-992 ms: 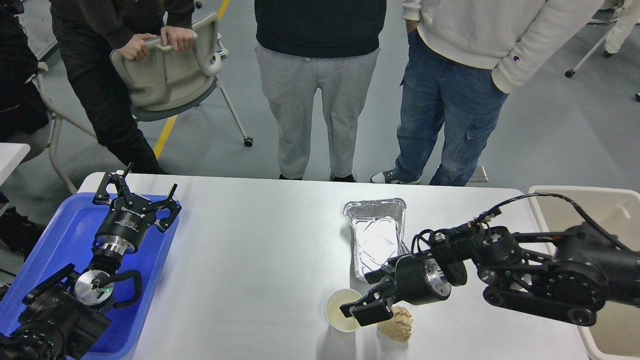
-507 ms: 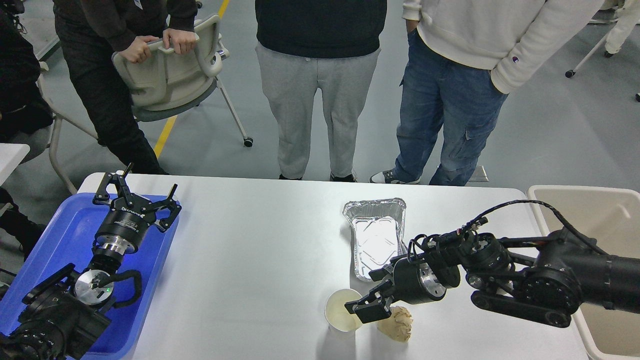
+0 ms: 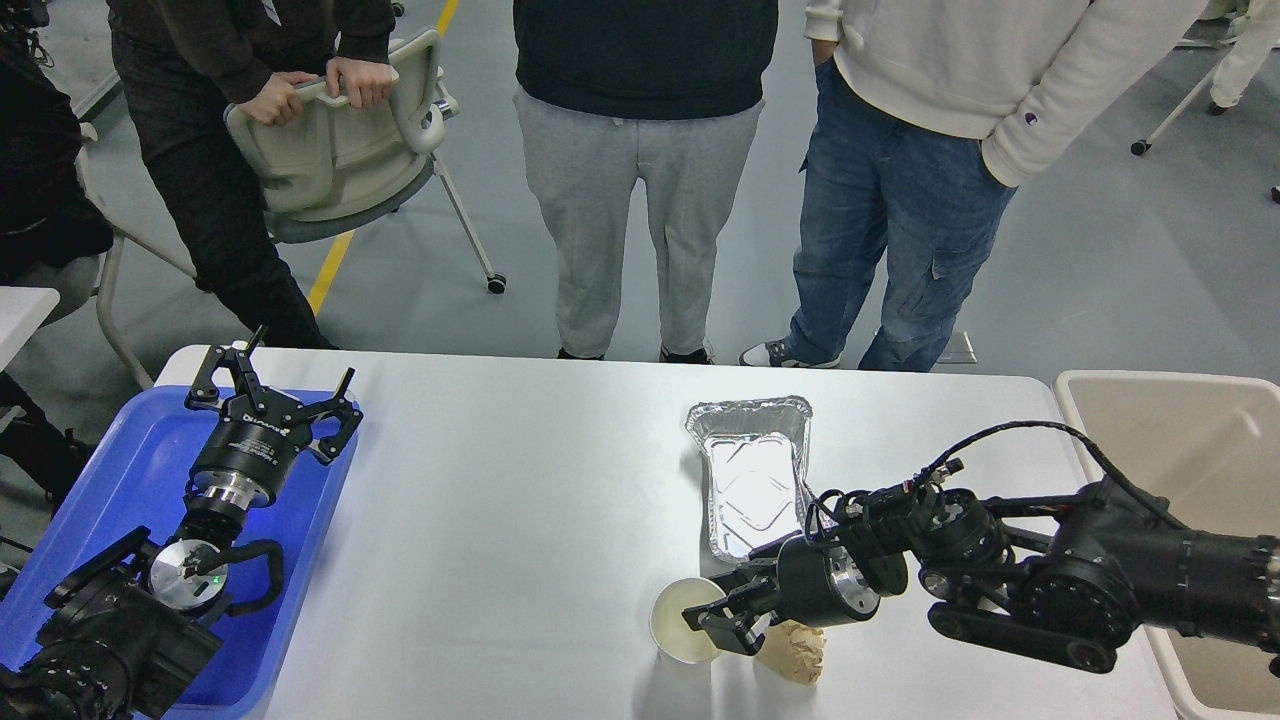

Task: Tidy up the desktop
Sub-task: 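Close the right gripper around the white paper cup, then lift the cup and carry it over to the beige bin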

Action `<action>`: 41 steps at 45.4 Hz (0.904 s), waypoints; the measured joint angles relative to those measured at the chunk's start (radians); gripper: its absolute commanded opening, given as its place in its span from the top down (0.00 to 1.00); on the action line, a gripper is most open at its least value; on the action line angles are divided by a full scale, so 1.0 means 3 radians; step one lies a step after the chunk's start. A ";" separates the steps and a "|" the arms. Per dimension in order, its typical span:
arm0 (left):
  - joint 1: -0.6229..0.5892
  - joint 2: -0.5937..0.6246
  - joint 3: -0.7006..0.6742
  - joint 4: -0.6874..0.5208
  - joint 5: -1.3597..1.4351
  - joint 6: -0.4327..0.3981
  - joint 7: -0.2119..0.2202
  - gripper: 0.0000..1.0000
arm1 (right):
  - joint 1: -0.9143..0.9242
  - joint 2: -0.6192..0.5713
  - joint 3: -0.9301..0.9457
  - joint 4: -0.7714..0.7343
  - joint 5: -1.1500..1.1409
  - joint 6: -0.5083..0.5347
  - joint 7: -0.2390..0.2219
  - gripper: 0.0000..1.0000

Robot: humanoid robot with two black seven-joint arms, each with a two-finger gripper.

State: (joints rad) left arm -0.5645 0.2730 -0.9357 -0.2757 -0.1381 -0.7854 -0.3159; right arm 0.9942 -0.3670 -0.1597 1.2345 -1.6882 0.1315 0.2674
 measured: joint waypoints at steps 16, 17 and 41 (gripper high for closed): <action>0.0000 0.0000 0.0000 0.0000 0.0000 0.0000 0.0000 0.00 | 0.0029 0.0018 -0.0107 -0.0086 -0.0026 -0.0019 0.0091 1.00; 0.0000 0.0000 0.0000 0.0000 0.0000 0.0000 0.0000 0.00 | 0.0032 0.0018 -0.0113 -0.0089 -0.0028 -0.0021 0.0096 1.00; 0.0000 0.0000 0.0000 -0.0001 0.0000 0.0000 -0.0001 0.00 | 0.0385 -0.0281 -0.0115 0.0154 0.0184 0.0111 0.0101 1.00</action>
State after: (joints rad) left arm -0.5645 0.2731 -0.9357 -0.2759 -0.1381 -0.7854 -0.3161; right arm 1.1098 -0.4512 -0.1944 1.2807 -1.6330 0.1647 0.2976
